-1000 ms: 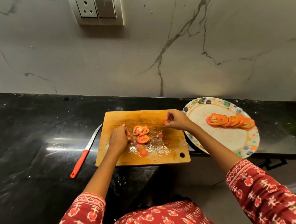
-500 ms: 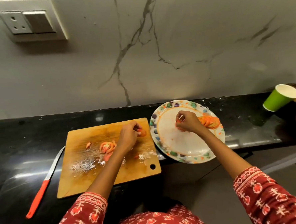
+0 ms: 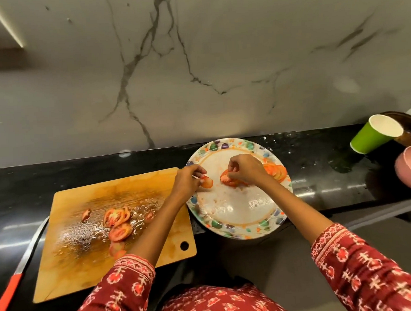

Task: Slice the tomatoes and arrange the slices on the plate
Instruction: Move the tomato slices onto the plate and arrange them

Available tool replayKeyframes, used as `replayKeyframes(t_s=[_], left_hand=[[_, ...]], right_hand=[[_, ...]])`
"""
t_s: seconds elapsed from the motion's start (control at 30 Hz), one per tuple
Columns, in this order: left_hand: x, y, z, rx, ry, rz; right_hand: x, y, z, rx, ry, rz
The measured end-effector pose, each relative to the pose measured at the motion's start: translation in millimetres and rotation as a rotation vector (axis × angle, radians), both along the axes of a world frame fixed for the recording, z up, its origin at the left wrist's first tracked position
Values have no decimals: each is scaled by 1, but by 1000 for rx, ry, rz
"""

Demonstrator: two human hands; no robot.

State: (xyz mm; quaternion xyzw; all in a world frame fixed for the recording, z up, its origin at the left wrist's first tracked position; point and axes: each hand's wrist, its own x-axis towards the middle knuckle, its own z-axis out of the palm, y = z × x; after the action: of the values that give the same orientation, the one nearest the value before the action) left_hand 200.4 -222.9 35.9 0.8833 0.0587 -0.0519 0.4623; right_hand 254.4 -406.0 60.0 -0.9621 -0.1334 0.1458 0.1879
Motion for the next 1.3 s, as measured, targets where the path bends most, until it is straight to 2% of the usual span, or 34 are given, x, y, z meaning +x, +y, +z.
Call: replayKeyframes(t_s=[0.27, 0.53, 0.9, 1.0, 1.13, 1.3], left_hand=[[15, -25, -1, -14, -18, -121], [25, -38, -10, 68, -70, -164], [16, -35, -24, 14, -95, -78], [11, -35, -26, 16, -76, -127], [5, -40, -27, 56, -125, -149], [3, -43, -29, 88, -181, -147]], right_hand=[[4, -7, 1, 18, -25, -7], [12, -20, 6, 81, -43, -45], [13, -21, -3, 124, -52, -56], [14, -25, -2, 131, -38, 38], [11, -25, -5, -73, 43, 255], [5, -23, -12, -76, 15, 279]])
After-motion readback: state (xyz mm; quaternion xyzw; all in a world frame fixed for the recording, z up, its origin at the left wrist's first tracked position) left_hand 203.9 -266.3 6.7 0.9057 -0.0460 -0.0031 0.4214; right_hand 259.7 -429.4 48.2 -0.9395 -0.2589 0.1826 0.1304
